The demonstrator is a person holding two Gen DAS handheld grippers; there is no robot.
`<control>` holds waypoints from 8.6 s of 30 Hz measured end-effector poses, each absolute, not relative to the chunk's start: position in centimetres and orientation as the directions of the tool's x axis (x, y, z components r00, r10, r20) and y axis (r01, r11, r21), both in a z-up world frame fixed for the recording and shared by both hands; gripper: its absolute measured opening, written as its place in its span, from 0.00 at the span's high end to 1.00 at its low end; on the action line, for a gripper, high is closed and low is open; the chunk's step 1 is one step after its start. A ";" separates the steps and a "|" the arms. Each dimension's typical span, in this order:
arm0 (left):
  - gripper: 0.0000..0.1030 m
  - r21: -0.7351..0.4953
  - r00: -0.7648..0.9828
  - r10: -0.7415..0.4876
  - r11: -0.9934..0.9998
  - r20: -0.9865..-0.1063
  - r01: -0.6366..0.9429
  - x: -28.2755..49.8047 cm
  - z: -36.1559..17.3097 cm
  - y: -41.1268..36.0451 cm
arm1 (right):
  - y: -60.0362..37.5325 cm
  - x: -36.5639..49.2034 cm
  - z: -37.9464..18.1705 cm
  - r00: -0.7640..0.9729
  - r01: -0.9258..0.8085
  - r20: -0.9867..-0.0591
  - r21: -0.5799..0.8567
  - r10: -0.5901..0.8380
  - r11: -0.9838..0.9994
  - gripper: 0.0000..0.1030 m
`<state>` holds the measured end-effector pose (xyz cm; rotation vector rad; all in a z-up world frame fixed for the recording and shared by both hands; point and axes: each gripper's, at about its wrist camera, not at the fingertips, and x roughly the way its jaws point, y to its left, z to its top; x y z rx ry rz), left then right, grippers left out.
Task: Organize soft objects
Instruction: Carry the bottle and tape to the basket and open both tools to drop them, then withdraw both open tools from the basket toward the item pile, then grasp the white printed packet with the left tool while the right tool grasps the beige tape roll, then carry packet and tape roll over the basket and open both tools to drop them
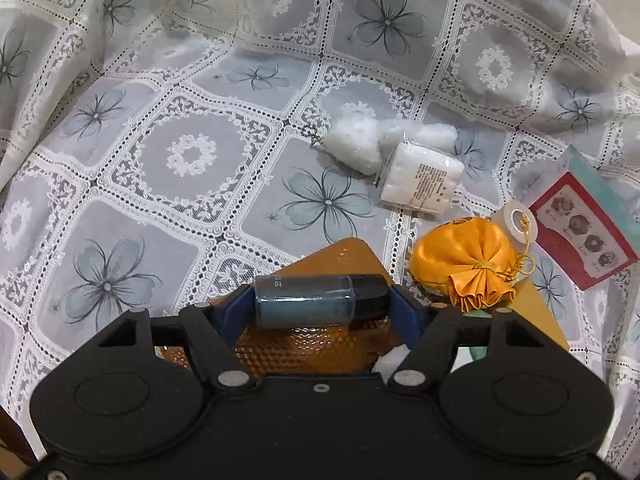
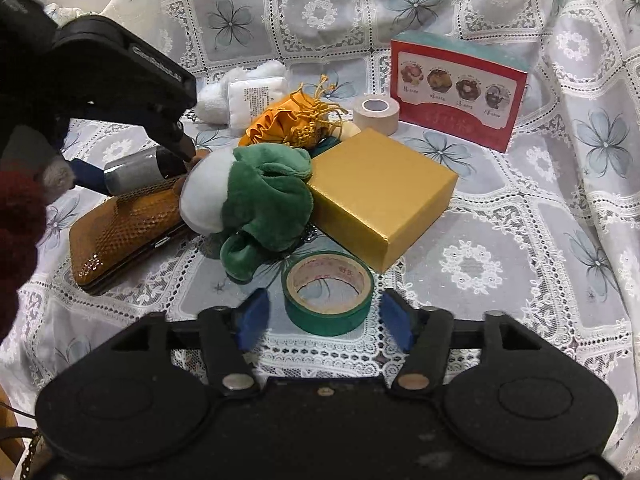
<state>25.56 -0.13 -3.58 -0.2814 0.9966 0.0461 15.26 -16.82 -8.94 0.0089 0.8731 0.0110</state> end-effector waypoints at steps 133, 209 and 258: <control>0.26 -0.104 0.299 -0.181 0.961 -0.937 0.256 2.8 -4.0 0.3 | -18.3 0.0 -3.0 0.428 -0.129 -0.883 0.153 0.194 0.980 0.43; 0.48 -0.095 0.621 -0.141 0.990 -0.771 0.107 34.1 -2.1 -4.0 | -23.6 29.3 -5.3 0.736 0.107 -0.676 0.091 -0.017 0.990 0.28; 0.47 -0.106 0.705 -0.188 0.982 -0.684 0.159 20.4 4.4 -0.3 | -22.4 21.0 2.9 0.834 0.015 -0.548 0.153 0.072 0.988 0.53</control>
